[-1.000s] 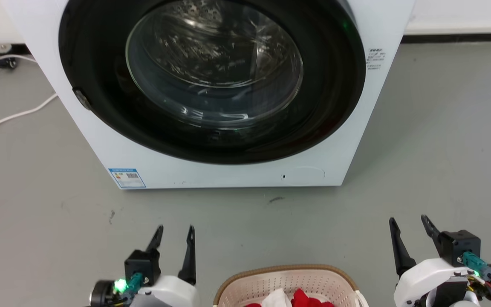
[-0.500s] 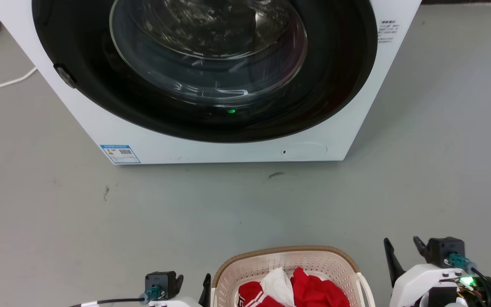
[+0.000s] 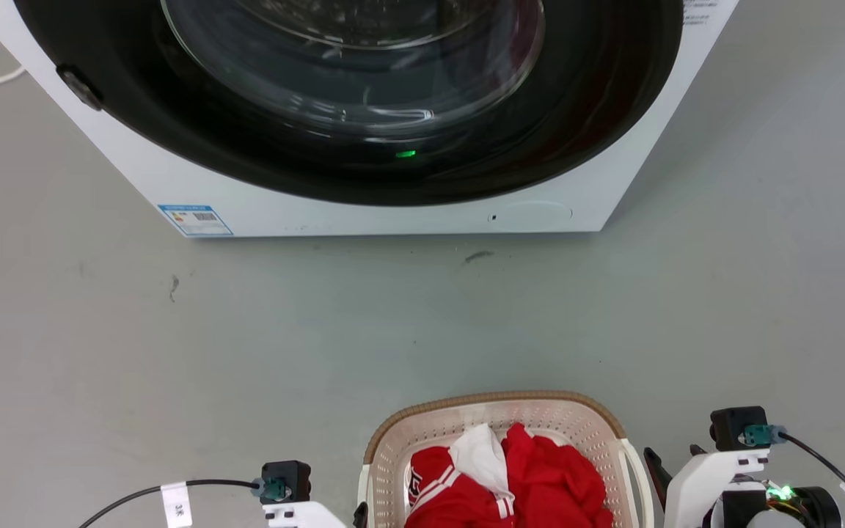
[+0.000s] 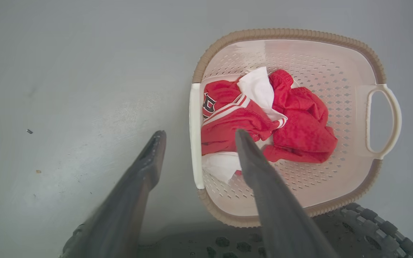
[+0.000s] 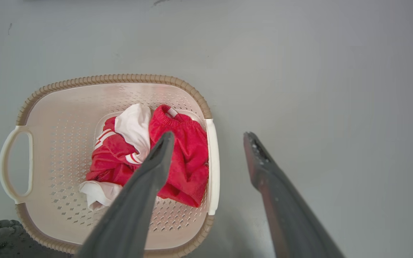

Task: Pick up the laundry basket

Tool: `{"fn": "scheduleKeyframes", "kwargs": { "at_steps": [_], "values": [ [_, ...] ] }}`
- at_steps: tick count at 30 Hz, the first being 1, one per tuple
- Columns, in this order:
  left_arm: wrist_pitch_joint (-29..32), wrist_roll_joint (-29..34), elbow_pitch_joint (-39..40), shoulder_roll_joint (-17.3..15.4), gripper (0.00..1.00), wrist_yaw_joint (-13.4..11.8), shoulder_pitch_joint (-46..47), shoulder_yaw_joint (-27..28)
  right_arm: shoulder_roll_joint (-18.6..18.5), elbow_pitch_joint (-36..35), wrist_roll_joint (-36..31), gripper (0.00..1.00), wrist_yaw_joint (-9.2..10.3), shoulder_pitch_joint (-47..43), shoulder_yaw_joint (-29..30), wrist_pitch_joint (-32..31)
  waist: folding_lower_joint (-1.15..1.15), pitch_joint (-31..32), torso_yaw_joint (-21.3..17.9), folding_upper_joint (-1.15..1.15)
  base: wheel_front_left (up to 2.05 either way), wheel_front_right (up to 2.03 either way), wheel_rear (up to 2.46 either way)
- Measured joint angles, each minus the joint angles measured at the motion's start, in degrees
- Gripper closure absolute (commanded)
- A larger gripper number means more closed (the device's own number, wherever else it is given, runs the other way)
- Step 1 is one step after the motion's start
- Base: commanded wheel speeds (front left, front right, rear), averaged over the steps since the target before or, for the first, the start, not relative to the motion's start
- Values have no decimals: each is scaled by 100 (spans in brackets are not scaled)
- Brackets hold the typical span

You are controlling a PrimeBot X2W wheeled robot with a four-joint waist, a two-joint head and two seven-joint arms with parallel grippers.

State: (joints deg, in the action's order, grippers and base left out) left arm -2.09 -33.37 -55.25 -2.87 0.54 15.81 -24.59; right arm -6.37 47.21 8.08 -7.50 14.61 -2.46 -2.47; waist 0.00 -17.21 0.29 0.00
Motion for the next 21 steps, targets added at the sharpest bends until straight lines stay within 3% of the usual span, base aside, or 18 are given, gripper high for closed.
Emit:
{"fn": "scheduleKeyframes", "kwargs": {
  "at_steps": [9,21],
  "values": [
    [121,-422,-474,0,0,13,428,-349,-170,794,422,0,0,577,-477,-211,0,-455,-13,0,0,0,0],
    [199,-1032,-777,0,0,-163,1011,-913,-191,1663,984,0,-1,1332,-1290,-313,0,-1195,16,0,0,0,0]
  ]
}}
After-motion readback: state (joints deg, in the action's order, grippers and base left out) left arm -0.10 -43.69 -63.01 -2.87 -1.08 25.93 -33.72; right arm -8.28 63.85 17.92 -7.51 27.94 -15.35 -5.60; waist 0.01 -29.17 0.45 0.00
